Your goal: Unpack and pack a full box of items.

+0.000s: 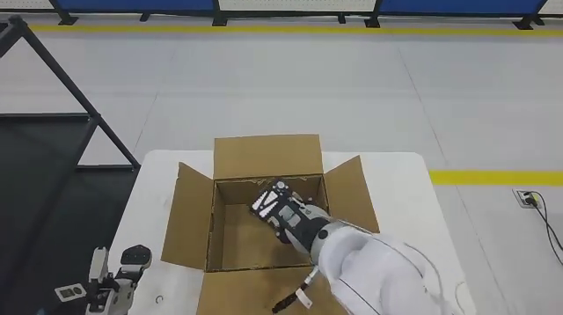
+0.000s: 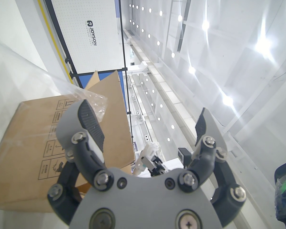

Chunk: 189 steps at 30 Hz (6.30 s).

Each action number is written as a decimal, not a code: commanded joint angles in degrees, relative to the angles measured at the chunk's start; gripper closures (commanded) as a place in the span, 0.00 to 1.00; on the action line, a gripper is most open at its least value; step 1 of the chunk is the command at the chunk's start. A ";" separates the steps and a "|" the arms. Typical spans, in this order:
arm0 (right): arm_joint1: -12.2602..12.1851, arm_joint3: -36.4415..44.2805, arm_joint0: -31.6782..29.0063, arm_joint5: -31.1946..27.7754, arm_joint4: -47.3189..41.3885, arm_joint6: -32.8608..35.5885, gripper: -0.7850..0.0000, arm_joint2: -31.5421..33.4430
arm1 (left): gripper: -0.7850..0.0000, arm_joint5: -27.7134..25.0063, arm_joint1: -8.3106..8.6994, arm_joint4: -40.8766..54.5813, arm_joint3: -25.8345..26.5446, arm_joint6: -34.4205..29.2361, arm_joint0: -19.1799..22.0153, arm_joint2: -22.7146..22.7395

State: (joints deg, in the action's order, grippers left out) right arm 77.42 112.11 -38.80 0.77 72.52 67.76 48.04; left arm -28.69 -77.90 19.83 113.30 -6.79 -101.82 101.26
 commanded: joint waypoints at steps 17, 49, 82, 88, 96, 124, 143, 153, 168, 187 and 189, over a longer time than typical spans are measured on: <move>2.42 -12.64 6.30 3.01 -4.18 -0.46 1.00 -4.12 | 0.00 0.47 0.06 1.84 -0.94 -1.98 -0.64 2.36; 18.57 -69.76 25.68 -3.19 -13.60 -4.16 1.00 -21.16 | 0.00 0.06 -0.29 -1.03 1.04 -1.79 -2.68 1.05; 19.90 -69.09 25.46 -9.93 -12.40 -11.69 0.39 -14.97 | 0.00 2.28 0.71 -7.94 0.01 -13.63 -5.00 2.18; 13.50 -50.59 16.22 -12.31 -9.20 -13.89 0.05 -4.27 | 0.00 2.36 0.94 -15.64 -0.79 -13.06 -4.35 1.83; 6.55 -23.28 -3.94 -17.82 -4.14 -13.84 0.00 13.16 | 0.00 -0.05 1.05 -31.30 -1.98 -8.90 -1.82 -0.54; 2.51 -9.02 -17.99 -24.60 -6.49 -17.92 0.00 24.77 | 0.00 0.79 1.50 -57.79 -9.28 6.32 11.77 -4.23; 1.77 -6.55 -21.04 -21.54 -10.33 -18.41 0.00 28.01 | 0.00 -0.86 2.57 -58.49 -13.92 7.74 17.75 -1.66; 1.20 -1.97 -22.97 -17.93 -16.91 -22.46 0.00 32.62 | 0.00 -3.27 2.58 -50.62 -8.78 10.04 12.52 -0.89; -0.23 -6.92 -23.12 -13.42 -49.21 -13.14 0.00 48.19 | 0.00 -1.21 2.62 -17.95 2.39 5.03 4.64 1.08; -1.51 -17.83 -17.05 -18.83 -66.05 -2.54 0.00 42.03 | 0.00 6.56 2.53 -20.87 2.28 6.33 6.80 0.29; -1.56 -19.29 -15.96 -19.66 -68.38 -1.97 0.00 40.61 | 0.00 7.07 2.56 -22.91 2.07 5.83 7.32 -0.26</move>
State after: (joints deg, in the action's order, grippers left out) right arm 75.88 93.43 -55.22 -18.54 5.17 65.56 89.22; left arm -21.80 -75.36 -2.05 115.48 -0.64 -94.70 101.29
